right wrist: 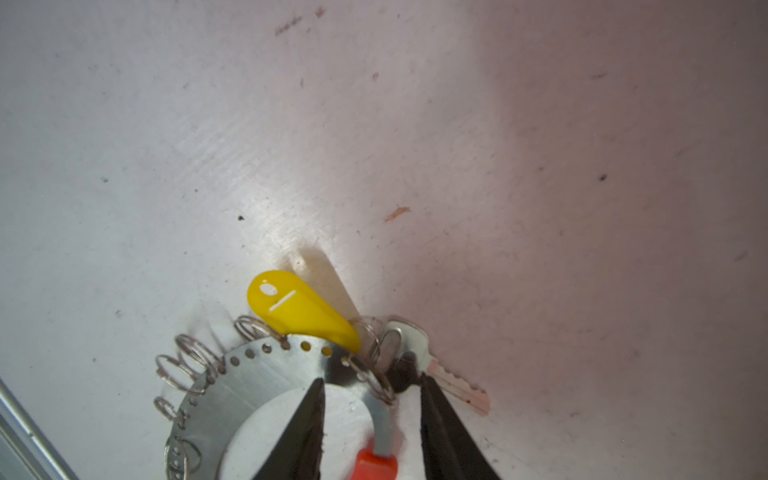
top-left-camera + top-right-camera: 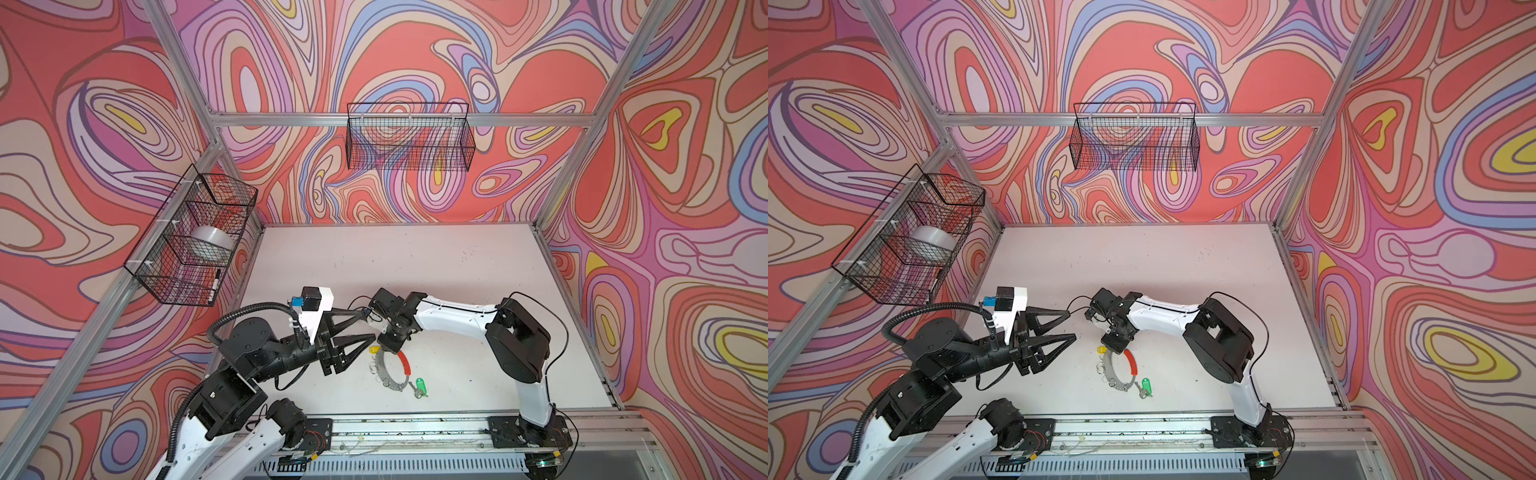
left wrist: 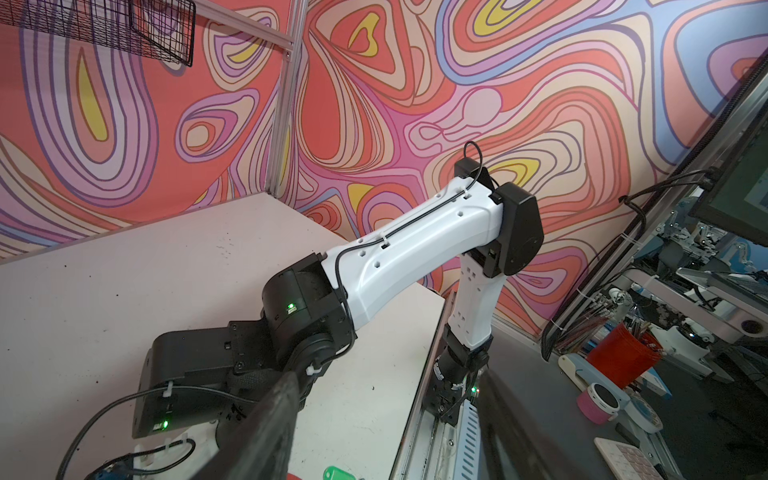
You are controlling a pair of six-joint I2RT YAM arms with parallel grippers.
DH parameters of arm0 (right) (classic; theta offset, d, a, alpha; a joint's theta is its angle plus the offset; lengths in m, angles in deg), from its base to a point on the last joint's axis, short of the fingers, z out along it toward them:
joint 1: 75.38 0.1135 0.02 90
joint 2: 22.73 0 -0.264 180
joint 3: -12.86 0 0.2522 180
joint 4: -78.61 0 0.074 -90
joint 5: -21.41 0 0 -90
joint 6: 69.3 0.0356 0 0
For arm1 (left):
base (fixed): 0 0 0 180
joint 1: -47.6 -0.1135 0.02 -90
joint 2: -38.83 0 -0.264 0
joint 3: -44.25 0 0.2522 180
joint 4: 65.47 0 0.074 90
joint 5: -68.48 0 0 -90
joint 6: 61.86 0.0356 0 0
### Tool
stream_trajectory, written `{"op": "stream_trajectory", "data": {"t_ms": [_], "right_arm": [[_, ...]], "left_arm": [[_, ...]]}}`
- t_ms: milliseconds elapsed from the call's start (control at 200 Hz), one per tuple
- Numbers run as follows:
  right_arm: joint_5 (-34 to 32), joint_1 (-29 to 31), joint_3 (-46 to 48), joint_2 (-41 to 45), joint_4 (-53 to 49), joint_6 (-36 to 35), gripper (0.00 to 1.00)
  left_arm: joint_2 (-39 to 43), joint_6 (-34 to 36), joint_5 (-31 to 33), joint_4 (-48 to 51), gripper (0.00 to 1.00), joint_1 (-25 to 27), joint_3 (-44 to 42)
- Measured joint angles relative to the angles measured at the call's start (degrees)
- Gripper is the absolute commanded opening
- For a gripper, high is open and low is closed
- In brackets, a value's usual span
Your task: Remove the keys from the keyring
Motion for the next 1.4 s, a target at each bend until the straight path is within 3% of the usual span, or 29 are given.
{"op": "stream_trajectory", "data": {"t_ms": [606,976,1402], "right_arm": [[2.89,-0.15,-0.20,-0.96,0.37,0.02,0.00],[3.04,-0.15,2.71,1.27,4.96,3.19,0.00],[2.05,-2.32,15.80,21.86,13.84,11.85,0.00]], "left_arm": [[-0.04,0.00,-0.15,0.00,0.68,0.00,0.00],[-0.98,0.00,-0.20,0.02,0.68,0.00,0.02],[-1.36,-0.04,-0.13,0.22,0.68,0.00,0.02]]}}
